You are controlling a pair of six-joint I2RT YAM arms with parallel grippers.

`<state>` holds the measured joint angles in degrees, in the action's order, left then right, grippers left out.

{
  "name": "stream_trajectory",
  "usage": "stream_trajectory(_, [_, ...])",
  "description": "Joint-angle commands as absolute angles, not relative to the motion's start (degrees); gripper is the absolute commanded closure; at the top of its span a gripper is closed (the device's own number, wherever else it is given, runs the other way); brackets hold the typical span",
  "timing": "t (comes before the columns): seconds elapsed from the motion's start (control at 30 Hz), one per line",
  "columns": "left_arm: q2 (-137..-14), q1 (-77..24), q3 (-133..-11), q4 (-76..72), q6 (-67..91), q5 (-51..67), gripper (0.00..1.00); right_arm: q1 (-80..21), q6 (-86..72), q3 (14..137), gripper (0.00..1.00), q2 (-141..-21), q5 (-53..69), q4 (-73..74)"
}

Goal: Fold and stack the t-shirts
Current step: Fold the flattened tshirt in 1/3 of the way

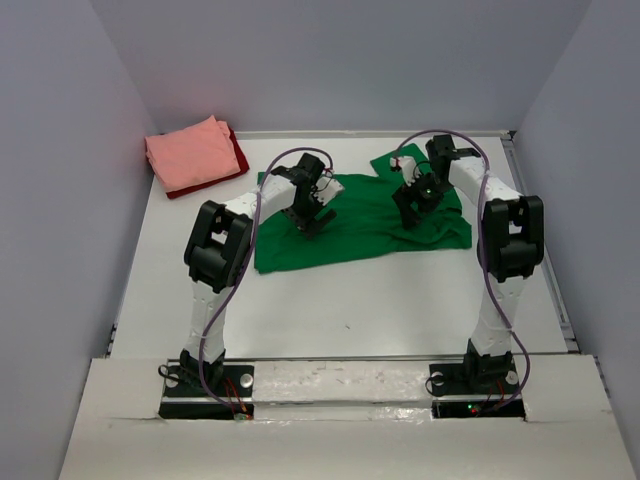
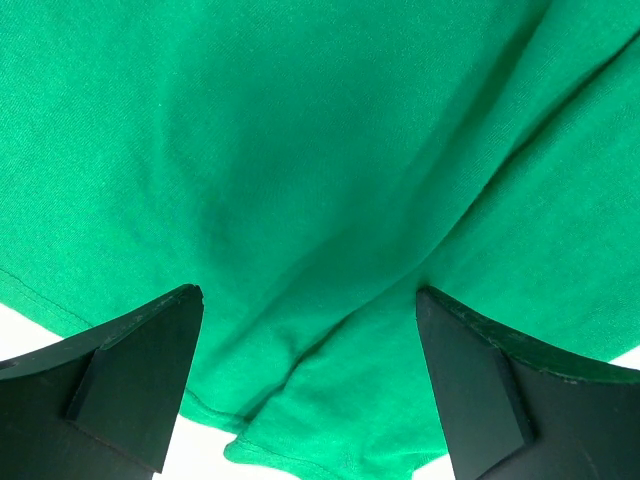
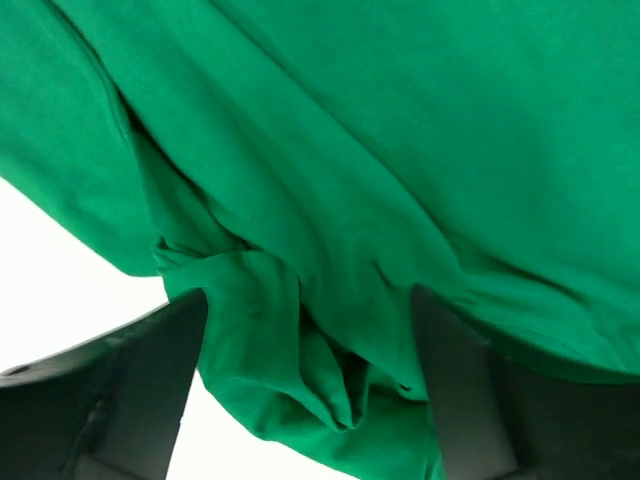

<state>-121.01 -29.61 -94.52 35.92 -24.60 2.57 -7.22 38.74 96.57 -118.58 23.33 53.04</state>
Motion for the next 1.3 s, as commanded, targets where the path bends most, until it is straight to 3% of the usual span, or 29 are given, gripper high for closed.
stream_trajectory(0.0, [-119.7, -30.0, -96.5, 38.0, -25.2, 2.7, 0.01, -7.7, 38.2, 97.4, 0.07, -114.4, 21.5, 50.3])
stream_trajectory(0.23, [-119.4, -30.7, -97.4, 38.4, -25.1, 2.7, 0.01, -7.7, 35.8, 98.7, 0.05, -106.9, 20.2, 46.5])
stream_trajectory(0.43, [-116.7, -30.8, -94.8, 38.3, -25.3, 4.1, 0.01, -7.7, 33.4, 93.9, 0.06, -100.6, 11.0, 42.6])
stream_trajectory(0.5, [-114.8, -30.8, -93.2, 38.5, -25.9, 7.0, 0.01, -7.2, 32.3, 91.4, 0.13, -98.0, 9.8, 42.7])
stream_trajectory(0.57, [-112.9, -30.8, -92.0, 38.5, -26.5, 8.8, 0.01, -7.2, 31.3, 89.6, 0.13, -96.9, 8.0, 42.8])
stream_trajectory(0.93, [-108.1, -30.8, -82.3, 39.5, -30.0, 12.1, 0.01, -5.4, 22.1, 81.7, 0.14, -98.8, 1.4, 44.7])
stream_trajectory(1.27, [-110.6, -30.7, -82.5, 38.1, -30.2, 10.2, 0.01, -3.3, 16.4, 82.4, 0.14, -104.1, -4.6, 46.9])
